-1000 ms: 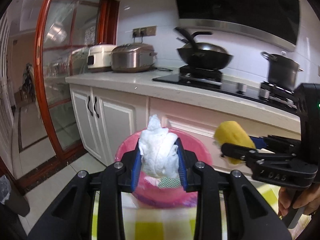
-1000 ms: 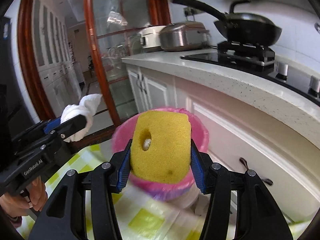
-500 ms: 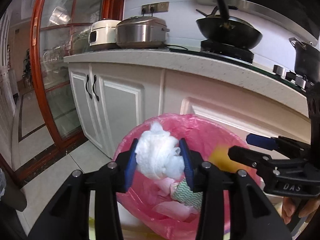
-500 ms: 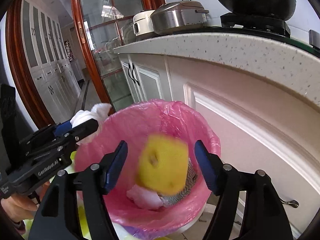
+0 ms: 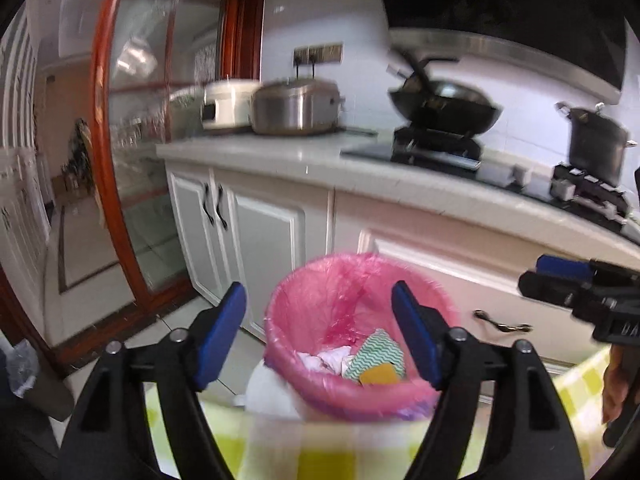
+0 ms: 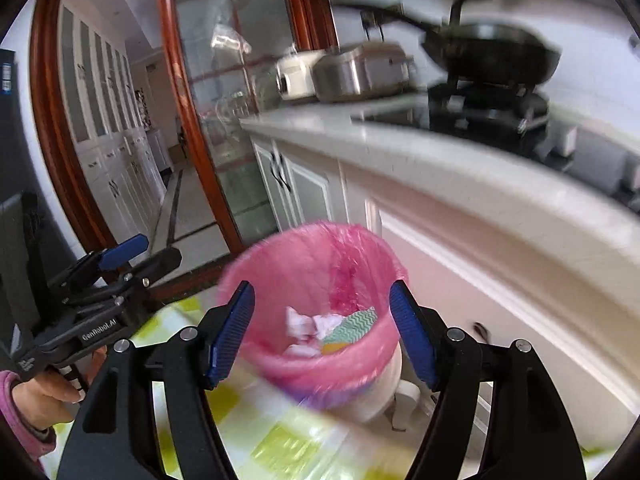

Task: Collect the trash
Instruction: 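Move both tools back over the table, then grasp the white foam fruit net with the left gripper while the right gripper grasps a white foam block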

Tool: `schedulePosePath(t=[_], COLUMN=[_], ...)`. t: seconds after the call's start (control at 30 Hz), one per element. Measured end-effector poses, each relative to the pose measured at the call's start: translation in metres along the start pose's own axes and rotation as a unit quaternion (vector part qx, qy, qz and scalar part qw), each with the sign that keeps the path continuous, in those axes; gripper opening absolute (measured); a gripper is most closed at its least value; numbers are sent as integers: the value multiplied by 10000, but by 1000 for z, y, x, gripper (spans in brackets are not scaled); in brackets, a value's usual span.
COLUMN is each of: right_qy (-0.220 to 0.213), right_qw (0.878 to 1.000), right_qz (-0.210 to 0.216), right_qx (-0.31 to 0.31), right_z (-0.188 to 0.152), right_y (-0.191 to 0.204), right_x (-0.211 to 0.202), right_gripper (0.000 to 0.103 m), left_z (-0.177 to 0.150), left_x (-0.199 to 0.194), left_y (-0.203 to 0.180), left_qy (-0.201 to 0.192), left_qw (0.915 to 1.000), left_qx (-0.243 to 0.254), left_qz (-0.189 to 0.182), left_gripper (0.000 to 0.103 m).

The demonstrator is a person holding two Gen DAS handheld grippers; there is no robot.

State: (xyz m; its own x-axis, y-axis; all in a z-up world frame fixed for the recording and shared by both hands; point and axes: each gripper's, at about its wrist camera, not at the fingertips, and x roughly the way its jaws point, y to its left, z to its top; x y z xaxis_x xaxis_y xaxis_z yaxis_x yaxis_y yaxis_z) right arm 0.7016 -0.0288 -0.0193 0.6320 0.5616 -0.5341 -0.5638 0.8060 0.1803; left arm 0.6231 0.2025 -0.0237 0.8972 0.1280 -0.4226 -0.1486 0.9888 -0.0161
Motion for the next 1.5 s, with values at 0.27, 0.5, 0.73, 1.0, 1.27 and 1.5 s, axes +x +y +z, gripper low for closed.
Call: schedulePosePath(t=[0.27,0.5,0.73,1.0,1.27,1.5], right_qy=[-653,-786,-851,-746,-704,-778], right_qw=[9978,9965,9962,9972,9974,9967], right_qz=[45,-28,-60,-19,-155,-151], right_qx=[-136,-284,-151,85,-17,-149], right_z=[-31,-102,-166,-217,-249,-255], right_y=[69,119,137,144,153,166], right_x=[-195,-302,-363,-389,-404,-413], right_gripper=[72,72,72,72,72,72], left_z=[-9,-57,-108,-143,-160,-163], left_x=[-203,-315,-375,-410,-444,-461], left_y=[-30,-39,-57,-72,-73,-62], left_qy=[-538,-623,-554,-466,-553,-638], left_qw=[9984,9974,9979,9981,9980,9976], left_qx=[144,-329,-229,-166,-51,-153], left_qz=[-119,-179,-263,-369,-302,-226], left_gripper=[98,98,98,98,98,98])
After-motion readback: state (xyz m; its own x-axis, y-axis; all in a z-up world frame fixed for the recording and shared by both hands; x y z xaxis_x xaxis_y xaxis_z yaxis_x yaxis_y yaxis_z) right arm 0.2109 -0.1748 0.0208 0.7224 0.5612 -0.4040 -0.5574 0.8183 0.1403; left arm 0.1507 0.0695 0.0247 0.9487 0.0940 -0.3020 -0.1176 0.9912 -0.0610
